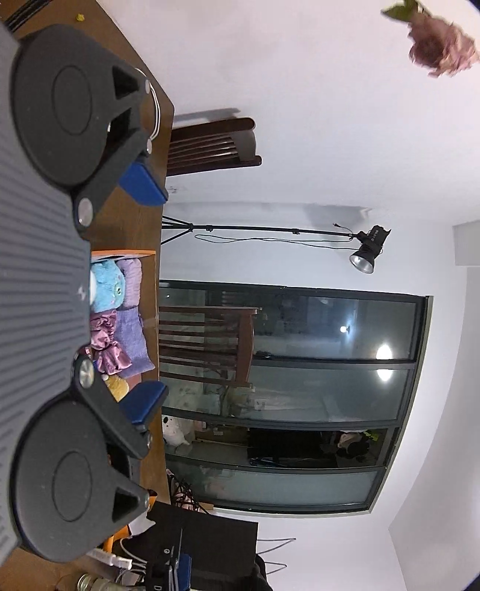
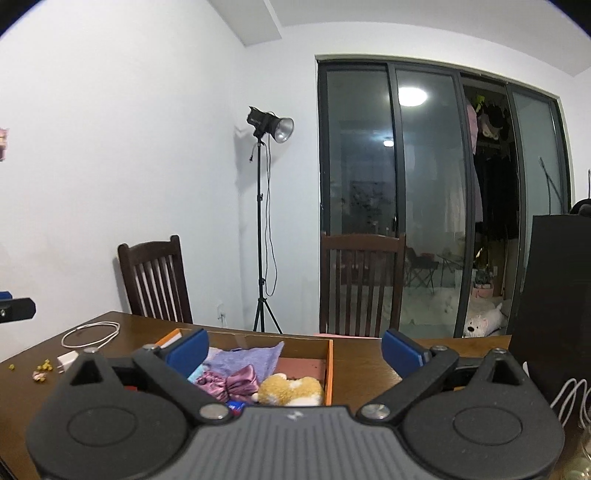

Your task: Organize soft objects

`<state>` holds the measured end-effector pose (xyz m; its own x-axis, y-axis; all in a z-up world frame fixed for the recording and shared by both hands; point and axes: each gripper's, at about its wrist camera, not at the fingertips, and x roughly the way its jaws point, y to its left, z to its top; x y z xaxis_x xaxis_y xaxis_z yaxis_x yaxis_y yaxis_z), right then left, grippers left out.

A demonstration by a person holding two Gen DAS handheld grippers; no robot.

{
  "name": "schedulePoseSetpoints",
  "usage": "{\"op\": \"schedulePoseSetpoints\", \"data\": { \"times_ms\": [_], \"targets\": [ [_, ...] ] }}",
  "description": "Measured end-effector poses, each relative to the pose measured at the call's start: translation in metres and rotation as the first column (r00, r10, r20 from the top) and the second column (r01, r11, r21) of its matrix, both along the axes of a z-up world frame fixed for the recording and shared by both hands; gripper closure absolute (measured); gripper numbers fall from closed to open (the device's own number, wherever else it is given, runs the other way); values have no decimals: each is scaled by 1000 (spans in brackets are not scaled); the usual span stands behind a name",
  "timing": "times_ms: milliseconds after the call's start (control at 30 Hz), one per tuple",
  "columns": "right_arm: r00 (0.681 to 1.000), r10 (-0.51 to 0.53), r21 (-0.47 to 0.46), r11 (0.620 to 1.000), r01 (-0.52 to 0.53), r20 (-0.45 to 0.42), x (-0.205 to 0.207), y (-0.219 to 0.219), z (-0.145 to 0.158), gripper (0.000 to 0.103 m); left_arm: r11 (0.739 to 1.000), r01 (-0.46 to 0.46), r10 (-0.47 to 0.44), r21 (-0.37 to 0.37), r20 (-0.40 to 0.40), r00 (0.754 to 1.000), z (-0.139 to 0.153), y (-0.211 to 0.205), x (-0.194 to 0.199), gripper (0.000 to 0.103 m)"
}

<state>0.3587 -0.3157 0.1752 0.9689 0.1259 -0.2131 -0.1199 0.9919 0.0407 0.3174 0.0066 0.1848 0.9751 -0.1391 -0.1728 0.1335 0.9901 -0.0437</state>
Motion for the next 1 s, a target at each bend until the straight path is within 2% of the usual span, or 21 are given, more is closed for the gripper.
{"op": "schedulePoseSetpoints", "data": {
  "times_ms": [167, 333, 467, 567, 667, 733, 833, 1000],
  "targets": [
    [1000, -4, -5, 1000, 4, 11, -42, 8, -12, 1, 1000, 12, -12, 10, 25, 1000, -8, 0, -42, 0],
    [999, 42, -10, 999, -42, 20, -90, 21, -30, 0, 999, 43, -43, -7, 33, 999, -20, 0, -93, 0],
    [997, 70, -42, 997, -69, 19, -130, 35, -43, 0, 999, 43, -44, 24, 30, 999, -32, -3, -135, 0],
    [997, 68, -80, 995, -66, 32, -161, 48, -52, 0, 999, 32, -33, 24, 50, 998, -43, -3, -167, 0],
    [995, 82, -91, 993, -77, 52, -196, 59, -57, 0, 1000, 13, -13, 1, 33, 999, -52, 1, -198, 0],
    [992, 99, -79, 993, -93, 74, -225, 63, -62, 0, 1000, 17, -17, -4, 51, 999, -62, 2, -221, 0],
    [994, 72, -56, 996, -68, 78, -258, 72, -75, 0, 999, -40, 40, 4, 76, 996, -78, 3, -252, 0],
    [994, 97, -18, 995, -96, 47, -289, 81, -101, 0, 999, 35, -35, -17, 16, 999, -95, 4, -274, 0]
  ]
}}
